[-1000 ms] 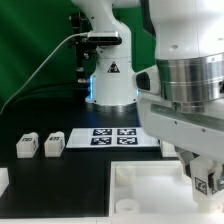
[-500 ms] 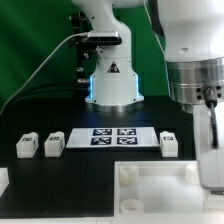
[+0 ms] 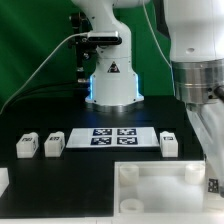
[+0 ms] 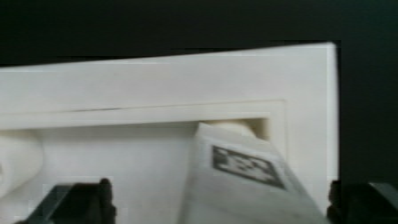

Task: Assemble one leg

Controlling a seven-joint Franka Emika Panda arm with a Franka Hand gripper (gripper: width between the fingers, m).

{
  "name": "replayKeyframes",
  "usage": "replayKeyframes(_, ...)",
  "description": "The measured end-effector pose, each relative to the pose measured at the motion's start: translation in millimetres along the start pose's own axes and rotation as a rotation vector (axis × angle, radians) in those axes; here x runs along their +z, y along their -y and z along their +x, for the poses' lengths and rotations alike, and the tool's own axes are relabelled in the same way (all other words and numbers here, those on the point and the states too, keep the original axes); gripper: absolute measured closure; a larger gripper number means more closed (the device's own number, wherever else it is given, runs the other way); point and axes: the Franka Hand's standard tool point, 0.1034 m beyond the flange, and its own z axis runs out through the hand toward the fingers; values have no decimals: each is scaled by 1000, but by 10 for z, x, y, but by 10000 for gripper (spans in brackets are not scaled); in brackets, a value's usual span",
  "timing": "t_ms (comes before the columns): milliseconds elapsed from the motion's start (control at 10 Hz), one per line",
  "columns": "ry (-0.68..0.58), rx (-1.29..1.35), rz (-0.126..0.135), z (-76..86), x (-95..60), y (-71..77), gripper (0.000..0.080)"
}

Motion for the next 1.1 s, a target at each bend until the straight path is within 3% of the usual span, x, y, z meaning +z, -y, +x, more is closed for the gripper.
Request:
replayKeyframes(100, -6, -160, -1, 10, -7, 0, 161)
replayKeyframes(400, -9, -453, -4, 36, 4, -2, 151)
replayKeyframes(700, -87, -1050, -18, 4, -29, 80, 151)
replayKeyframes(1000, -94, -1106, -26, 17, -30, 81, 160)
replayKeyframes(1100, -93, -1081, -24, 16, -29, 80, 330)
